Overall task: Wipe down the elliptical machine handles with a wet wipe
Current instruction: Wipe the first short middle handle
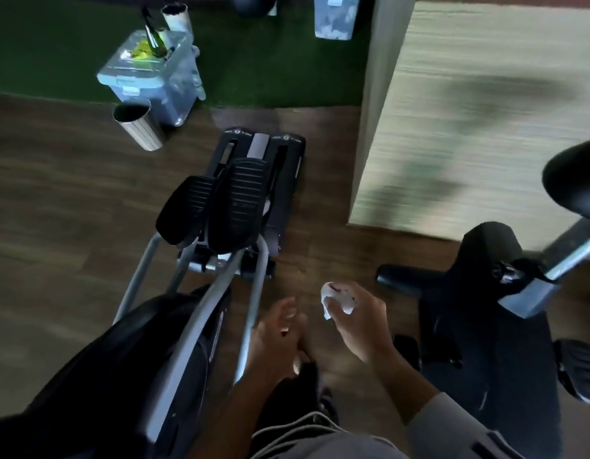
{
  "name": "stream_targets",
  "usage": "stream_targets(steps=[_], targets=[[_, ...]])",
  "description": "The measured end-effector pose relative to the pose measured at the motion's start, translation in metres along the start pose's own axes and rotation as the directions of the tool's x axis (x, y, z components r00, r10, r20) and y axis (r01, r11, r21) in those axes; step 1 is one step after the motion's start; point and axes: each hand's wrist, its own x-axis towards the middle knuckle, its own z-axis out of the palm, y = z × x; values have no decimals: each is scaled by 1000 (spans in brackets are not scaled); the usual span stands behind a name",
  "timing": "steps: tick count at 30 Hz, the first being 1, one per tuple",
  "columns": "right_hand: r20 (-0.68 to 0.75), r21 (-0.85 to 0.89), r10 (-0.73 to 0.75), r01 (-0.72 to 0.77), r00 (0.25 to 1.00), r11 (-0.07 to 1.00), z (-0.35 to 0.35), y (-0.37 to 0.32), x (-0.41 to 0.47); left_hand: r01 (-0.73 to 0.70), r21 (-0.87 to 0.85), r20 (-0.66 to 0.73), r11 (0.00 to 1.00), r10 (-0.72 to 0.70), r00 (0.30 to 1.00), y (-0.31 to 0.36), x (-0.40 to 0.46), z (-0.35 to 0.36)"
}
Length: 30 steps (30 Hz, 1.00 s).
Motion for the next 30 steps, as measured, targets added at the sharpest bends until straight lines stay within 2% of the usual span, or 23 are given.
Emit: stream_targets(steps=[3,8,11,13,17,20,22,27,30], targets=[[18,17,-64,63,998,998,6,-19,53,25,-44,-54,999,-27,998,16,51,-11],[24,-11,-130,130,991,991,9,-47,133,-6,-8,-66,1000,6,998,61,122,-28],[58,-19,-209,211,976,977,16,-65,174,3,0,-166,1000,-3,986,75,155,-35],[104,-12,-291,294,951,956,22,-81,198,27,-37,-224,999,-35,974,82,171,-44],[308,39,-413,422,857,906,37,-108,251,109,-108,-362,988,-141,921,89,197,-53],[472,110,-498,512,728,852,49,-125,293,170,-250,-491,953,-276,826,102,212,-51],[567,136,-540,575,623,807,56,-133,319,201,-347,-561,916,-374,738,112,219,-47],[715,290,-617,664,328,689,67,-161,355,213,-544,-676,812,-574,462,143,216,-32],[748,402,-643,659,163,635,73,-182,355,163,-577,-744,800,-598,300,159,202,-32]])
